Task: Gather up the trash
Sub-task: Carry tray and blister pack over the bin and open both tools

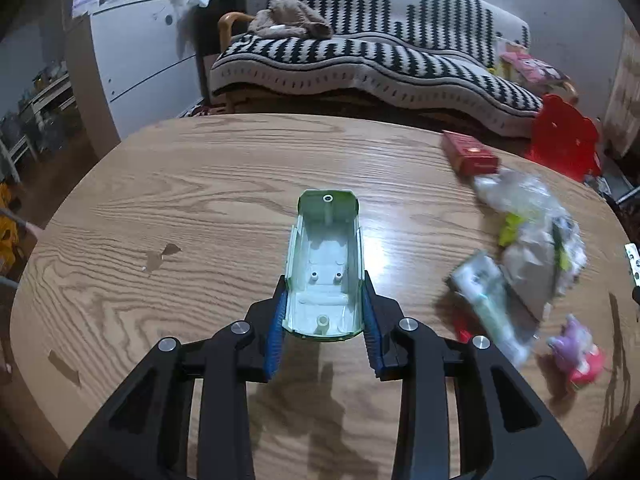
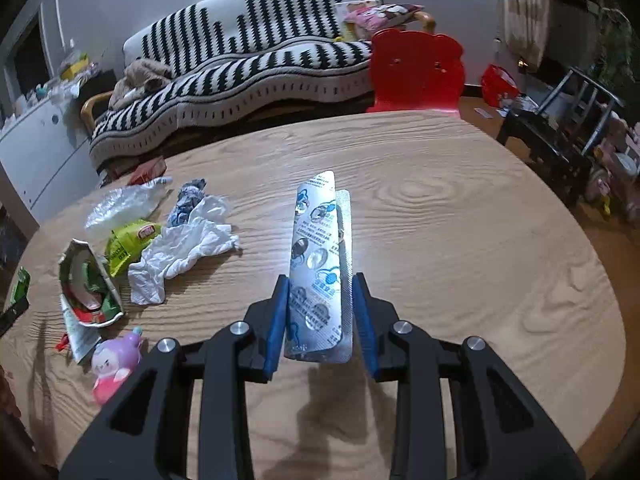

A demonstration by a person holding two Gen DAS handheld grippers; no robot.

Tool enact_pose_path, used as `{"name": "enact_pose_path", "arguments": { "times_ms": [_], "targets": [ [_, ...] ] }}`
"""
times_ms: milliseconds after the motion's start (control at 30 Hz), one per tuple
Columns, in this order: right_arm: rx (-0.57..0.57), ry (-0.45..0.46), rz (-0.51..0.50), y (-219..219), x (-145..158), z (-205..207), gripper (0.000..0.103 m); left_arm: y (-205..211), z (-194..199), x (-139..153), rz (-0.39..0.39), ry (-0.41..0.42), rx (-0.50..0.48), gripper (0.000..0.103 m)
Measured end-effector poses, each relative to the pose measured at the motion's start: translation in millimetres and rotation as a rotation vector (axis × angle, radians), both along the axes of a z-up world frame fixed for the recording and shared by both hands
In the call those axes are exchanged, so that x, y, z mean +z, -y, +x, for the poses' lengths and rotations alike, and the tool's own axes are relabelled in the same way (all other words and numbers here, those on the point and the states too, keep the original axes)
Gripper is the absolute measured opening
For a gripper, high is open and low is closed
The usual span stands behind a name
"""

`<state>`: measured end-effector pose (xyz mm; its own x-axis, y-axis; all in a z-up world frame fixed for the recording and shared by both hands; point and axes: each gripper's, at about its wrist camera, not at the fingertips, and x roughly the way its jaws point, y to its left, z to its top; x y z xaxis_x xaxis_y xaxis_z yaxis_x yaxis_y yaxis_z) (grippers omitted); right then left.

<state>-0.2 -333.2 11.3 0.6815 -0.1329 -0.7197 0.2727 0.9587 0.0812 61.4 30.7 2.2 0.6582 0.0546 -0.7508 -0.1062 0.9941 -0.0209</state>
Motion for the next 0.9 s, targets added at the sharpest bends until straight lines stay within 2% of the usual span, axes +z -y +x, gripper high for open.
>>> {"name": "enact_pose_path", "arguments": {
  "times_ms": [233, 500, 733, 900],
  "targets": [
    [-0.025, 0.003, 0.038, 9, 11, -43, 0.032, 39, -44, 23, -0.001, 0.012, -0.091, 0.033],
    [-0.054, 0.065, 0.024, 21, 53, -114, 0.032, 98, -103, 54, -0.020, 0.059, -0.210, 0.033],
    [-0.088, 0.106, -0.018, 32, 84, -196, 0.032, 174, -169, 74, -0.049, 0.090, -0.390, 0.033],
    [-0.155, 0.141, -0.026, 46, 95, -266, 0.032, 250, -227, 66, -0.042, 0.080, -0.560, 0.033]
  ]
}}
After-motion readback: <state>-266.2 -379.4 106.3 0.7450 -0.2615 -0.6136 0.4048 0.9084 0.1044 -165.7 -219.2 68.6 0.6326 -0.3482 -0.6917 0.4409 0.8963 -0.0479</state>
